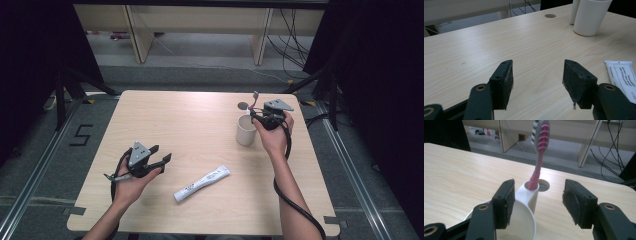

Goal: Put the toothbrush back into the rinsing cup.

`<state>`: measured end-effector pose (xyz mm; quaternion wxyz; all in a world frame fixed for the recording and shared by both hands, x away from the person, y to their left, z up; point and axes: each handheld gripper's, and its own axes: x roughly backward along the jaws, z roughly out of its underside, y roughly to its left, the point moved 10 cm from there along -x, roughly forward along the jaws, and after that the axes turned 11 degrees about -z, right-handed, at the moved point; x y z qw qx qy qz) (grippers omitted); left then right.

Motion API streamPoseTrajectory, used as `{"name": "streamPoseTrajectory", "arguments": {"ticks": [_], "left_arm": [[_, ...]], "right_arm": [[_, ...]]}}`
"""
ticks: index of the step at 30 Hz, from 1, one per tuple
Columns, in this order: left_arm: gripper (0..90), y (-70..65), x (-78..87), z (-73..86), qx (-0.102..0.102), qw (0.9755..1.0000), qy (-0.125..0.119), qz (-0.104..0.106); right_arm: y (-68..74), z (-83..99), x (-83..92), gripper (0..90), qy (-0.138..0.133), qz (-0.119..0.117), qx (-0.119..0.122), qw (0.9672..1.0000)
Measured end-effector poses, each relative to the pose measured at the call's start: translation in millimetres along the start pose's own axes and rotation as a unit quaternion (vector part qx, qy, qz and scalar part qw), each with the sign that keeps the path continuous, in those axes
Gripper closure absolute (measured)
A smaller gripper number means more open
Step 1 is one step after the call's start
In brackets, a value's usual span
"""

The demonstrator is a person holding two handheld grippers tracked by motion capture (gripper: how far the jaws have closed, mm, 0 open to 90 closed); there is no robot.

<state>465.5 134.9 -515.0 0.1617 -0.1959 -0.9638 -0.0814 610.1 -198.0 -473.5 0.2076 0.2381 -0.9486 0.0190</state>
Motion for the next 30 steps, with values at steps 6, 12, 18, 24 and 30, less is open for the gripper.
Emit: {"name": "streamPoseTrajectory", "arguments": {"ticks": [6, 12, 18, 24, 30], "left_arm": [[40.2, -1.3, 0.6, -1.2, -0.001, 1.0, 0.001, 0.005], [39.7, -3.1, 1.7, -1.9, 0.0, 0.9999, 0.004, 0.011], [39.4, -5.4, 2.7, -3.0, 0.002, 0.9999, 0.008, 0.015], [39.4, -9.1, 4.9, -4.5, 0.012, 0.9995, 0.021, 0.02], [39.3, -15.1, 7.4, -6.2, 0.011, 0.9989, 0.035, 0.03]], "right_arm": [[4.1, 11.1, 12.6, 42.3, 0.017, -0.004, -0.003, 0.9998], [6.8, 24.5, 25.9, 42.4, 0.024, -0.016, 0.003, 0.9996], [12.6, 36.2, 39.5, 42.4, 0.029, -0.021, -0.002, 0.9994], [19.4, 49.1, 49.4, 42.4, 0.033, -0.025, -0.018, 0.999], [17.4, 61.4, 56.6, 42.3, 0.043, -0.026, -0.015, 0.9986]]}}
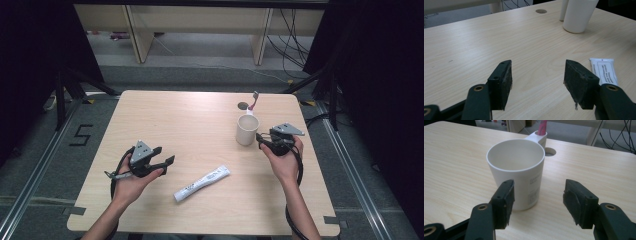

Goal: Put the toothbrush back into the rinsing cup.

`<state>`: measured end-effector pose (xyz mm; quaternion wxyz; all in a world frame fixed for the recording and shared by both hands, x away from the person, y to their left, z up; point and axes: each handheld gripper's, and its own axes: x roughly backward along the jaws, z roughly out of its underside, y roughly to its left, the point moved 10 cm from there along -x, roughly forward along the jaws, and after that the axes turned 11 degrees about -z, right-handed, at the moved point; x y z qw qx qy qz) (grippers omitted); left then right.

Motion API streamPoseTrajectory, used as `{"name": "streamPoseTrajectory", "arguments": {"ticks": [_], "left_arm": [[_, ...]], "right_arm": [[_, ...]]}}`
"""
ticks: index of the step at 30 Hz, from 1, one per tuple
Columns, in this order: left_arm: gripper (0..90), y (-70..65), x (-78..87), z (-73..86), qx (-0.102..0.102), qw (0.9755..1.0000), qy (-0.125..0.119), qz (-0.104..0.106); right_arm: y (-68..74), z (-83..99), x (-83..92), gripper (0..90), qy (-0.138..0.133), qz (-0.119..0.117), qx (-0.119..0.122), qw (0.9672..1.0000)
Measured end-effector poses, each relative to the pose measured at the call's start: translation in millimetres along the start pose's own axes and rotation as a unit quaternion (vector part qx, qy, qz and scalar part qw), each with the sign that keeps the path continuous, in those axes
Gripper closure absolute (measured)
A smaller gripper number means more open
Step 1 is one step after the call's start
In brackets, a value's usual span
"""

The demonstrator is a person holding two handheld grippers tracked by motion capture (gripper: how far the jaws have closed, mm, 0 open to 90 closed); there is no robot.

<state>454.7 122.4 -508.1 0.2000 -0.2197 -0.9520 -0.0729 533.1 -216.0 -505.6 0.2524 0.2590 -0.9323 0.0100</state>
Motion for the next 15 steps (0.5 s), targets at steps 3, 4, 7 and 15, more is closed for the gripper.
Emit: {"name": "streamPoseTrajectory", "arguments": {"ticks": [3, 4, 7, 15], "left_arm": [[39.2, -4.3, 0.7, 0.6, -0.004, 0.9999, 0.006, 0.008], [39.1, -6.3, 1.0, 1.0, -0.007, 0.9999, 0.008, 0.013], [39.1, -9.8, 1.7, 2.2, -0.008, 0.9997, 0.013, 0.02], [39.2, -13.0, 5.1, -1.7, -0.014, 0.9994, 0.021, 0.025]], "right_arm": [[1.0, 5.1, 3.7, 42.3, 0.002, -0.003, -0.002, 1.0], [2.5, 6.1, 3.8, 42.2, 0.0, -0.005, -0.009, 0.9999], [0.7, 10.8, 5.8, 42.2, 0.002, -0.004, -0.009, 0.9999], [-5.4, 19.1, 8.3, 42.1, 0.002, -0.009, -0.018, 0.9998]]}}
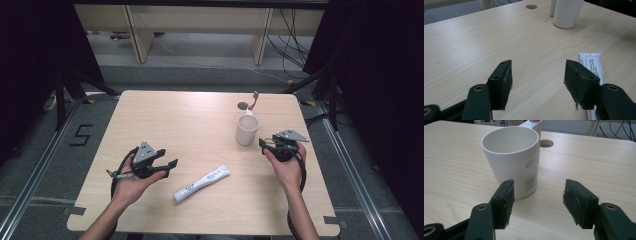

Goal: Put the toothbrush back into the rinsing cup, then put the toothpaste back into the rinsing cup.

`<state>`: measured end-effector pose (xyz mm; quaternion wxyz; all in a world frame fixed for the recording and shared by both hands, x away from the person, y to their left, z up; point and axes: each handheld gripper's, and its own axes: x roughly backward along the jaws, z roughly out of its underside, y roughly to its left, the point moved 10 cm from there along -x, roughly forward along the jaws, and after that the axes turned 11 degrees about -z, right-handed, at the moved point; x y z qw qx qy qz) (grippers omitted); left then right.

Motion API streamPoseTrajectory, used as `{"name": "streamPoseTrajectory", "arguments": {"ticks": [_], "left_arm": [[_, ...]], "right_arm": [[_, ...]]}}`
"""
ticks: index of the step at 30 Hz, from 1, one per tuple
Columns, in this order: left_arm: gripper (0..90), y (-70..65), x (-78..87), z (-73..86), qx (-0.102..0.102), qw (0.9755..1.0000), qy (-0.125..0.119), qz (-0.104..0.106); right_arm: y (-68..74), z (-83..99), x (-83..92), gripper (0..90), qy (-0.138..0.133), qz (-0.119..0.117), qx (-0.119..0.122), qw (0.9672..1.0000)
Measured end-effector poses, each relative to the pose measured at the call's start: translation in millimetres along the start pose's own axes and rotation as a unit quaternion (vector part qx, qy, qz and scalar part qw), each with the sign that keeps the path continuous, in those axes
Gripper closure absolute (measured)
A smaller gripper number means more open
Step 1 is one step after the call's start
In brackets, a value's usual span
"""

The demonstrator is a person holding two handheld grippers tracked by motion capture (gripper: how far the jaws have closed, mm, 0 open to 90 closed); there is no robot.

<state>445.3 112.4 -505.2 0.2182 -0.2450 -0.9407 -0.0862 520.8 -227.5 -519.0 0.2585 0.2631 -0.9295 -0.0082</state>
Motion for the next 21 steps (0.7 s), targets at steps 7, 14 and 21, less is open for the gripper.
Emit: {"name": "streamPoseTrajectory", "arguments": {"ticks": [7, 14, 21], "left_arm": [[39.4, -8.9, -2.5, -0.8, -0.002, 0.9999, 0.009, 0.014], [39.5, -10.3, -7.6, -1.4, 0.001, 0.9997, 0.014, 0.017], [39.4, -18.7, -8.9, -0.9, -0.003, 0.9992, 0.021, 0.033]], "right_arm": [[3.5, 4.6, -0.7, 42.0, 0.012, -0.008, -0.001, 0.9999], [4.6, 14.4, -7.3, 42.0, 0.02, -0.009, 0.0, 0.9998], [11.4, 28.3, -11.1, 41.8, 0.032, -0.013, -0.002, 0.9994]]}}
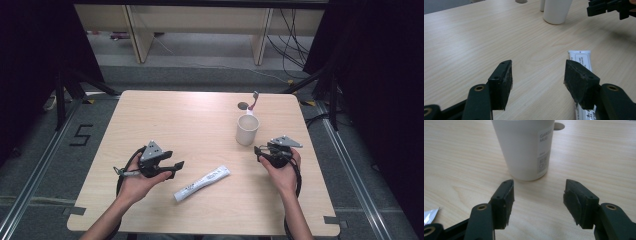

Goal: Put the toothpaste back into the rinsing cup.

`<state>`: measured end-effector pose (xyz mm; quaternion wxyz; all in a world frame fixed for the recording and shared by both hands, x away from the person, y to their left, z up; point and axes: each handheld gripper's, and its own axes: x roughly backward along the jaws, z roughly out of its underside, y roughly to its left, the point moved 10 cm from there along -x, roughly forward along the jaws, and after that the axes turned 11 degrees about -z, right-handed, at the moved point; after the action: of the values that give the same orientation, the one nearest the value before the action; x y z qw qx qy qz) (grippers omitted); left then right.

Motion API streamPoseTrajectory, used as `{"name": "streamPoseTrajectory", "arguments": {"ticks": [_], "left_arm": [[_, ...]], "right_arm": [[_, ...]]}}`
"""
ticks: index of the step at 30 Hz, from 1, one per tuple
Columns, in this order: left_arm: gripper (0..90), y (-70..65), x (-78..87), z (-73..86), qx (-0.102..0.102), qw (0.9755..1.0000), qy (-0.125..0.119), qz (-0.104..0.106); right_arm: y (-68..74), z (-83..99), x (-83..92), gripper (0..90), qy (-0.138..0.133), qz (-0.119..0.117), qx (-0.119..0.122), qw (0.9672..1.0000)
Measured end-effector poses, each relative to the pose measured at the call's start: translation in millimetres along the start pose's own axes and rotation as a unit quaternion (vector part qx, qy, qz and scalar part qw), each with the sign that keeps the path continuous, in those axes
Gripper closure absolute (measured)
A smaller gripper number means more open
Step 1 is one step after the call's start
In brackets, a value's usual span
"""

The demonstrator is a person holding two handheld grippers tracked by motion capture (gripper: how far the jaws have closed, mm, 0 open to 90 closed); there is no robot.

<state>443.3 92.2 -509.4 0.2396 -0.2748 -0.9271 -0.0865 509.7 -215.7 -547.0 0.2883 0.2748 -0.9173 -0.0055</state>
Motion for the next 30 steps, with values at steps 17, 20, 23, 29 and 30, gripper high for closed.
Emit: {"name": "streamPoseTrajectory", "arguments": {"ticks": [17, 20, 23, 29, 30], "left_arm": [[40.7, -28.2, -11.0, 1.3, -0.071, 0.9933, 0.08, 0.044], [41.4, -35.0, -11.8, 4.4, -0.085, 0.9896, 0.102, 0.056], [43.2, -38.7, -13.2, 5.8, -0.094, 0.9863, 0.121, 0.063], [46.1, -45.2, -16.3, 14.4, -0.119, 0.9682, 0.204, 0.083], [46.6, -46.6, -17.3, 15.2, -0.116, 0.9663, 0.215, 0.083]], "right_arm": [[3.7, -0.3, 0.5, 41.2, -0.001, -0.003, -0.013, 0.9999], [3.0, -1.6, 0.7, 41.2, -0.001, -0.004, -0.004, 1.0], [1.8, -1.8, 0.5, 41.2, 0.0, 0.002, 0.003, 1.0], [5.6, -1.1, -2.0, 41.2, -0.001, -0.011, -0.005, 0.9999], [5.2, -1.1, -2.2, 41.1, -0.001, -0.009, -0.005, 0.9999]]}}
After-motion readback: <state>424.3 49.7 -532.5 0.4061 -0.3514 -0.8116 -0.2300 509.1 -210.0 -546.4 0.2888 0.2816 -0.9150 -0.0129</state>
